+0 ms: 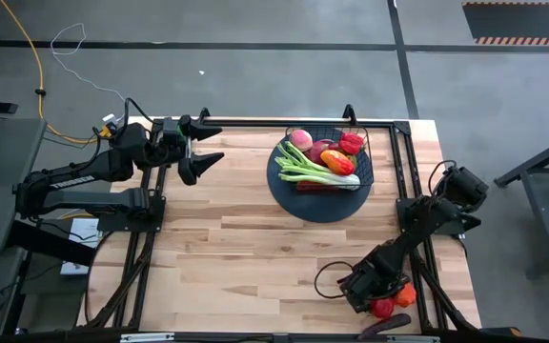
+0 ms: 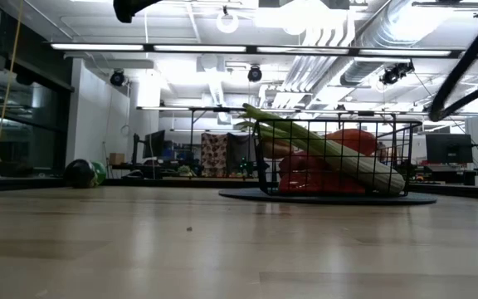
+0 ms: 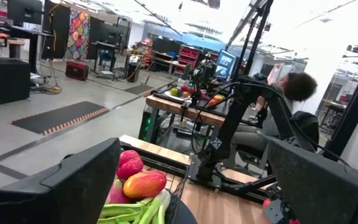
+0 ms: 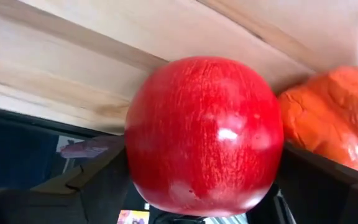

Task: Build produce basket
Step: Put the apple into the black wire basket

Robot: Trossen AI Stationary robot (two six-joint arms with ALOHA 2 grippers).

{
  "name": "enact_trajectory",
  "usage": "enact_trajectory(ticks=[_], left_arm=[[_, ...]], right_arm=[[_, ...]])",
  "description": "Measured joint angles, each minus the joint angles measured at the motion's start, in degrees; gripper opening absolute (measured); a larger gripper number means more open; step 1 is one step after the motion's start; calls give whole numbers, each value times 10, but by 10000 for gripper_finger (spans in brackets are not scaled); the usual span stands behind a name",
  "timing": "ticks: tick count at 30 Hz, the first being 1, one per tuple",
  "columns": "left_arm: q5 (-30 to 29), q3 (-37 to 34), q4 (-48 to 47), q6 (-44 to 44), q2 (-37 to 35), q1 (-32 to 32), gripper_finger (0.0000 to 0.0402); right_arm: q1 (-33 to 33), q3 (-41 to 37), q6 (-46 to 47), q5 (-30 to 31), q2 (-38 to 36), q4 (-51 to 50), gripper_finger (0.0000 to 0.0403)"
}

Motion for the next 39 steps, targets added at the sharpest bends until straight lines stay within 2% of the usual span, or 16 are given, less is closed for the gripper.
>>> enact_trajectory(ticks=[6,13,20,26,29,31,39], left_arm=[[-1,0,0,0,0,0,397],[-3,0,0,0,0,0,397],[-4,0,-1,-4,0,0,397],[-4,0,-2,-45,-1,0,397],[-4,0,-2,-45,-1,0,397],[-4,0,-2,-46,-1,0,397],[-24,0,0,-52,-1,0,397]], right_arm=[[-30,0,-98,35,-31,0,330],[-91,0,-239,135,-146,-5,328],[-214,0,-440,187,-258,19,328],[-335,0,-635,211,-267,61,328],[-397,0,-720,211,-251,113,328],[-435,0,-761,211,-242,184,328],[-548,0,-832,197,-235,497,327]])
